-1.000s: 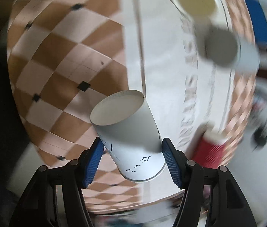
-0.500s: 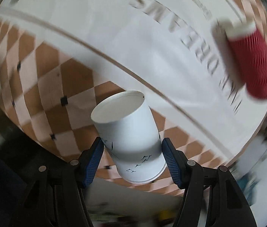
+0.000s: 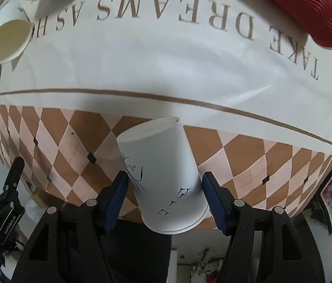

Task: Flip cup upside down
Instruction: 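Rotate the held cup with the right gripper so its rim faces down, then lower the cup rim-down onto the cloth and open the right gripper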

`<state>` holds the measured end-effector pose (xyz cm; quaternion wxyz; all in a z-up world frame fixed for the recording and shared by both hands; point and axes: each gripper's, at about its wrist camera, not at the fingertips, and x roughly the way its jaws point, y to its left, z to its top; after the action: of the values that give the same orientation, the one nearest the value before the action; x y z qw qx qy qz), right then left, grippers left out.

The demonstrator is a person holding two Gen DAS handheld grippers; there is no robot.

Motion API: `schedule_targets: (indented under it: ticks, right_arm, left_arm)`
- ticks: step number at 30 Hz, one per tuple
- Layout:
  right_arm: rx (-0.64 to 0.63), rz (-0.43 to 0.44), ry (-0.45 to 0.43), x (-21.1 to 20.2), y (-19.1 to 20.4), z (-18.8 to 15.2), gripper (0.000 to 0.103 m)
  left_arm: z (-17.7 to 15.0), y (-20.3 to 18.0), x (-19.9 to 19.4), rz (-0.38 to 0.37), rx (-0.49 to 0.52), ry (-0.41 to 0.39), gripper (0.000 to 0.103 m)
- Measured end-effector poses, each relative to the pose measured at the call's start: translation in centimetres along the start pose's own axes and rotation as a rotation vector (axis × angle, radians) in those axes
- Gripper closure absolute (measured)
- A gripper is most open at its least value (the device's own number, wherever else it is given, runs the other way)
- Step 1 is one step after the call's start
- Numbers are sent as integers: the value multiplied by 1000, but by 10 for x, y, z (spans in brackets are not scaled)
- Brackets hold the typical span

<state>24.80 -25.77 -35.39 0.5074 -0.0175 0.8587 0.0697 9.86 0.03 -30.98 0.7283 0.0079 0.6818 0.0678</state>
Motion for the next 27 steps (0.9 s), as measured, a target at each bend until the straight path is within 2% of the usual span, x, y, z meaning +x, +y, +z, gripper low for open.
schedule_targets:
  ticks: [1, 5, 8, 9, 10, 12, 14, 17, 18, 22, 23, 27]
  right_arm:
    - [-15, -10, -6, -1, 1, -1, 24]
    - [-150, -144, -121, -16, 30, -6, 24]
    - [-212, -168, -183, -16, 39, -8, 25]
    - [-232, -171, -208, -16, 42, -11, 33]
    - [-249, -174, -222, -15, 45, -12, 47]
    - [-258, -168, -241, -15, 47, -14, 47]
    - [-252, -132, -311, -24, 45, -22, 47]
    - [-216, -46, -460, -48, 39, -32, 47]
    - [-190, -15, -548, -58, 35, -36, 47]
    - [-101, 46, -787, -79, 24, -36, 47]
    - [-80, 41, -864, -80, 23, -39, 47]
    - [-58, -14, -1046, -77, 27, -37, 47]
  left_arm:
    - [0, -2, 0, 1, 2, 0, 1]
    - [-3, -8, -2, 4, 2, 1, 1]
    - [-5, -11, 0, 0, 0, 10, 1]
    - [-6, -14, -1, -2, -2, 12, 1]
    - [-7, -16, 0, -6, -6, 12, 1]
    - [-7, -18, 1, -16, -13, 12, 1]
    - [-6, -21, 1, -28, -20, 6, 1]
    - [-1, -25, 4, -56, -51, 2, 0]
    - [1, -26, 6, -65, -62, 5, 0]
    - [8, -29, 15, -77, -94, 5, 0]
    - [10, -30, 17, -74, -95, 4, 0]
    - [16, -32, 24, -53, -86, -8, 0]
